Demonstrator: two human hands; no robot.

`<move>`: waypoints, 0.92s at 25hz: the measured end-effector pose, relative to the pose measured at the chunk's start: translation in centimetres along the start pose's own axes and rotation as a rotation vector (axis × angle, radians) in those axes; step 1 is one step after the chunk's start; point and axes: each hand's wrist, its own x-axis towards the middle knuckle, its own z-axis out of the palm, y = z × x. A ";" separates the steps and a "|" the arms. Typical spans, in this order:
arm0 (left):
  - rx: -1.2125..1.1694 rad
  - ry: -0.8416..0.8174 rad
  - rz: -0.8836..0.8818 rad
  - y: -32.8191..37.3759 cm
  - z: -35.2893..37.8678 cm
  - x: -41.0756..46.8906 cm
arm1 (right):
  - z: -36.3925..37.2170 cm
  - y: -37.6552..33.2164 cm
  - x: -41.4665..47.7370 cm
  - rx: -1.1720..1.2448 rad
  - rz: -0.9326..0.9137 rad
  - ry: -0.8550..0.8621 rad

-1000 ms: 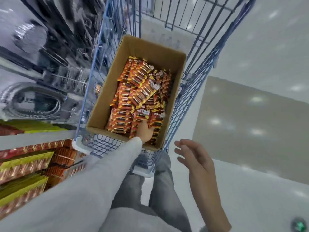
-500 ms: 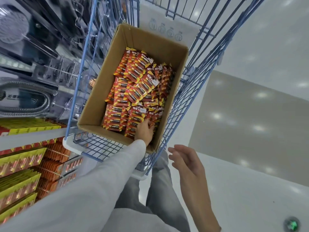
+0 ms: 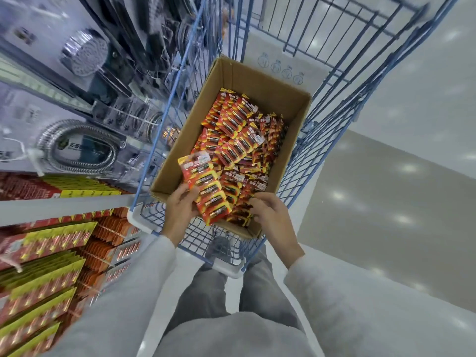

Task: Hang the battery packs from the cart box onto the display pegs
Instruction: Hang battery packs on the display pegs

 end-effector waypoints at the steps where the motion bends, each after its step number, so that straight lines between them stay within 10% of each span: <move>1: -0.022 0.006 0.006 0.4 -1.4 -1.1 | 1.2 0.5 2.3 -0.046 0.037 -0.017; 12: -0.026 0.141 -0.121 -2.7 -7.0 -7.8 | 7.6 3.3 16.8 -0.613 -0.086 0.158; 23: -0.032 0.140 -0.181 -4.0 -5.3 -8.4 | 9.8 5.1 16.8 -0.444 0.061 -0.061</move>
